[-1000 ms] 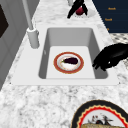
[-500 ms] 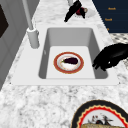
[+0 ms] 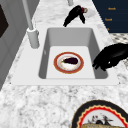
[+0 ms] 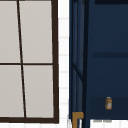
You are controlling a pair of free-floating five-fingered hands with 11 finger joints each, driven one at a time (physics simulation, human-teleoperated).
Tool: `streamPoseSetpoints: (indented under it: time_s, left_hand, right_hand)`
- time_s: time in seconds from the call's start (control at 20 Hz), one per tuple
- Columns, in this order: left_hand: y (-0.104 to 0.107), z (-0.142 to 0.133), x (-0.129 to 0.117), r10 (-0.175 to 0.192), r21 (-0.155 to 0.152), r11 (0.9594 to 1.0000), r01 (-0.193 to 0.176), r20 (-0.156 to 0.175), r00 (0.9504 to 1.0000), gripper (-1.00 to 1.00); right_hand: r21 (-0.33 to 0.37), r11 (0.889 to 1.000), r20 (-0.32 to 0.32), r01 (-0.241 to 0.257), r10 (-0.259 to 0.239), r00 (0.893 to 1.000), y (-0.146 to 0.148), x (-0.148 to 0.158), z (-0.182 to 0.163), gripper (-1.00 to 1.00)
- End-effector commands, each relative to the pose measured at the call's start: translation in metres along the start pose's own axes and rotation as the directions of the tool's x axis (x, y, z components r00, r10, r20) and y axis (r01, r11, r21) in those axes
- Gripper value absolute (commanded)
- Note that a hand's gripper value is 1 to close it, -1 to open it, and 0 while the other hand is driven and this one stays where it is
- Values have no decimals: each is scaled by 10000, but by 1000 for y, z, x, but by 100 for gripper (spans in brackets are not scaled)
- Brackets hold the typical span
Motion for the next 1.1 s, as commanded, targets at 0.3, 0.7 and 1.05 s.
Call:
streamPoseSetpoints:
  time_s: [0.3, 0.7, 1.05]
  left_hand:
    - [0, 0, 0, 0, 0, 10000, 0, 0, 10000, 0]
    - [0, 0, 0, 0, 0, 10000, 0, 0, 10000, 0]
    - [0, 0, 0, 0, 0, 10000, 0, 0, 10000, 0]
  right_hand:
    - [-455, 9984, -289, -344, 331, 9990, -7, 68, 25, -100]
    - [-182, 9985, -103, -522, 520, 9986, -13, 126, 49, -100]
    - [220, 9993, 160, -305, 302, 9994, -29, 168, 84, -100]
